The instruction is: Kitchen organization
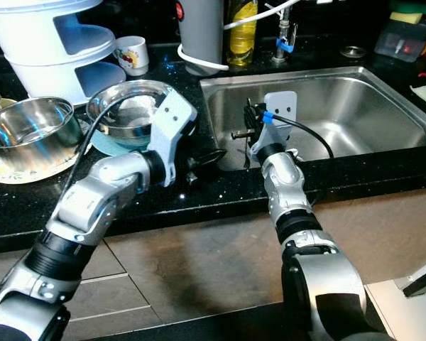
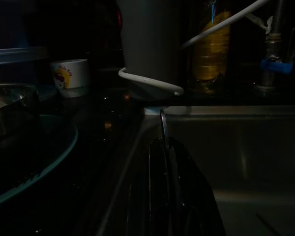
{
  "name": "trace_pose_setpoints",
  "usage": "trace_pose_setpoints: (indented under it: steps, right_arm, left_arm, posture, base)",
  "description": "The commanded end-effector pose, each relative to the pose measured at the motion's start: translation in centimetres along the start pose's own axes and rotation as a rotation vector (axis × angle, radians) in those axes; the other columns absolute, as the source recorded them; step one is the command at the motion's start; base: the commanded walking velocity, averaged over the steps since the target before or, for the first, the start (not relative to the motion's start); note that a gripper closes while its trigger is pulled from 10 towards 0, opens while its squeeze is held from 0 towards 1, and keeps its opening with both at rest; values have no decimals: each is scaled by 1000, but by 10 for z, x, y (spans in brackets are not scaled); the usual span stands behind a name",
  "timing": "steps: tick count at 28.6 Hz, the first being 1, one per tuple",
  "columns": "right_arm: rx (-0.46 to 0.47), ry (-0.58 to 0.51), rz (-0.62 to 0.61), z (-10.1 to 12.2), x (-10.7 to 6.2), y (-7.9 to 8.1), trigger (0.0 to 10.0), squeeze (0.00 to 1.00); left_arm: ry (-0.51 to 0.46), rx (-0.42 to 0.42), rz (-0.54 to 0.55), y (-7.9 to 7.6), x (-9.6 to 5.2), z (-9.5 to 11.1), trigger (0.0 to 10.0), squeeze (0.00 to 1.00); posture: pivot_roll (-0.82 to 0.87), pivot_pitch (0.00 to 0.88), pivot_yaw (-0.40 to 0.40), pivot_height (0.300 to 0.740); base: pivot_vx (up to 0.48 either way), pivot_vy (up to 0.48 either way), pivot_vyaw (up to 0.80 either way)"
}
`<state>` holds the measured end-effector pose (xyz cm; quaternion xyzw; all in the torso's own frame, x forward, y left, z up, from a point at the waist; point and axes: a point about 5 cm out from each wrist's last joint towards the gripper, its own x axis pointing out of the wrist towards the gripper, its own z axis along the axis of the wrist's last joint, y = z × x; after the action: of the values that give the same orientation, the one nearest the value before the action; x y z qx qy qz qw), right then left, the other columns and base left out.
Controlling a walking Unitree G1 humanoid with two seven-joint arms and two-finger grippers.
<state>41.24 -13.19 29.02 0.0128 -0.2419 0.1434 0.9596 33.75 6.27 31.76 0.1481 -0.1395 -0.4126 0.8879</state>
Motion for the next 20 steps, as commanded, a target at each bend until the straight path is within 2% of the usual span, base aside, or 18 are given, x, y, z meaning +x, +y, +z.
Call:
trace_pose_setpoints:
  steps: [1,5,6,7,8,9,10,11,13,14,17,20]
  right_arm:
    - [17,38,-1,-12,-5,1,10000,0]
    - [10,47,-4,-13,-6,0,10000,0]
    - [9,49,-5,-13,-6,-1,10000,51]
    - [7,50,-9,-13,-6,-2,10000,443]
    - [7,50,-9,-13,-6,-2,10000,443]
    - [8,53,-28,-13,-6,-4,10000,769]
    - [9,54,-36,-13,-6,-6,10000,769]
    - [9,57,-49,-13,-6,-7,10000,690]
    - [10,58,-56,-13,-6,-8,10000,690]
    - [12,57,-68,-11,-6,-11,10000,0]
    - [16,45,-79,-7,-4,-13,10000,0]
    - [41,-6,-101,4,0,-18,10000,0]
  left_arm:
    - [-9,-11,-5,1,0,2,10000,0]
    - [-22,-9,-2,2,2,5,10000,0]
    - [-21,-7,0,2,2,5,10000,0]
    - [-21,-7,0,2,2,5,10000,0]
    - [-21,-7,0,2,2,5,10000,0]
    - [-21,-4,2,3,1,6,10000,0]
    - [-21,-3,3,3,1,6,10000,0]
    - [-23,-1,5,4,0,7,10000,0]
    - [-25,1,7,5,0,8,10000,0]
    - [-35,6,13,7,0,11,10000,0]
    - [-58,2,21,10,0,17,10000,0]
    - [-132,-100,48,16,-3,35,10000,0]
  posture:
    - [133,284,31,740]
    - [133,282,30,740]
    - [134,279,30,740]
    - [134,279,30,740]
    - [134,279,30,740]
    - [136,276,30,740]
    - [136,276,30,740]
    - [136,274,30,740]
    - [136,273,29,740]
    - [132,265,27,740]
    - [130,260,26,740]
    - [117,242,19,740]
  base:
    - [0,0,0]
    - [0,0,0]
    - [0,0,0]
    - [0,0,0]
    - [0,0,0]
    - [0,0,0]
    - [0,0,0]
    - [0,0,0]
    - [0,0,0]
    - [0,0,0]
    - [0,0,0]
    - [0,0,0]
